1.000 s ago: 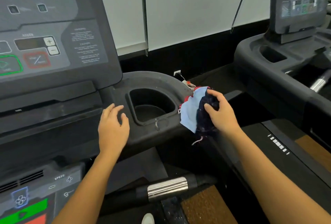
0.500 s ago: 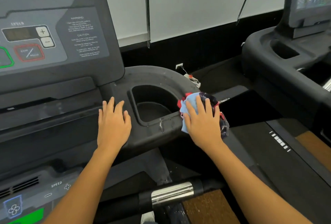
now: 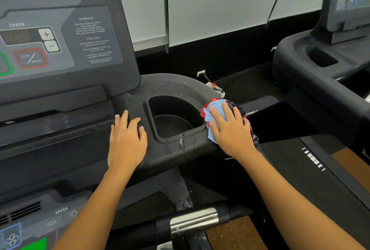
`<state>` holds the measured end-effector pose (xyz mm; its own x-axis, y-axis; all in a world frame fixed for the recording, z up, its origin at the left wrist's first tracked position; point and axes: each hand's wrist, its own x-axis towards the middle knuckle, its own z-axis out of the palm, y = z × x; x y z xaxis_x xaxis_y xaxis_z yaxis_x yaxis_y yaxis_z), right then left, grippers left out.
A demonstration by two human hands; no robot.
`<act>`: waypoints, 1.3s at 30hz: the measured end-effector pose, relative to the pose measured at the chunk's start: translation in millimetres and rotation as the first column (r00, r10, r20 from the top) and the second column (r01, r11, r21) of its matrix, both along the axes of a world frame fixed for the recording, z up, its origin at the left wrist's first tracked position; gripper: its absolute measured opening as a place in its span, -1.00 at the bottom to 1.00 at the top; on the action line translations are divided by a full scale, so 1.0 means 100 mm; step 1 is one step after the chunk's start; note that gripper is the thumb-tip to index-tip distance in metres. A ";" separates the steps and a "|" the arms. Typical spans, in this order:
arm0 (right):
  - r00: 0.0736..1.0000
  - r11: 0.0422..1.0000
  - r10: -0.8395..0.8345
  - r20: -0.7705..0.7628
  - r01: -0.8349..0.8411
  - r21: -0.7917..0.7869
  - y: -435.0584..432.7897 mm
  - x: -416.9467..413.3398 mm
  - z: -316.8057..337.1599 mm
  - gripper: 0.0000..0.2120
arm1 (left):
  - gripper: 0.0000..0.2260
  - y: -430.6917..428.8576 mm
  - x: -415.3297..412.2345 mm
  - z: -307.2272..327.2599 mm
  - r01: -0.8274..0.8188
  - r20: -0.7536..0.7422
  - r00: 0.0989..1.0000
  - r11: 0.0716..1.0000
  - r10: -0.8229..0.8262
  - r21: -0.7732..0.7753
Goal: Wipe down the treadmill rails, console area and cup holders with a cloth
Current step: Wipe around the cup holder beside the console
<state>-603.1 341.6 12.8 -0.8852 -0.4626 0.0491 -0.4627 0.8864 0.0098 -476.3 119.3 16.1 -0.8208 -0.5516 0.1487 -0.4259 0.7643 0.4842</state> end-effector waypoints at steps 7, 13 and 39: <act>0.997 0.999 0.032 -0.070 -0.035 -0.036 0.12 0.04 -0.05 -0.59 | -0.65 0.01 -0.01 0.01 -0.003 0.005 1.000 1.000 0.003 -0.007; 0.999 0.998 -0.040 0.005 0.040 -0.038 -0.21 -0.23 -0.01 -0.52 | -0.65 0.00 -0.02 0.01 0.008 0.018 1.000 1.000 -0.007 -0.026; 0.995 0.930 -0.060 -0.074 0.029 -0.365 -0.46 1.00 -0.27 -0.58 | -0.63 0.04 -0.04 0.02 -0.016 0.006 1.000 0.999 0.016 0.033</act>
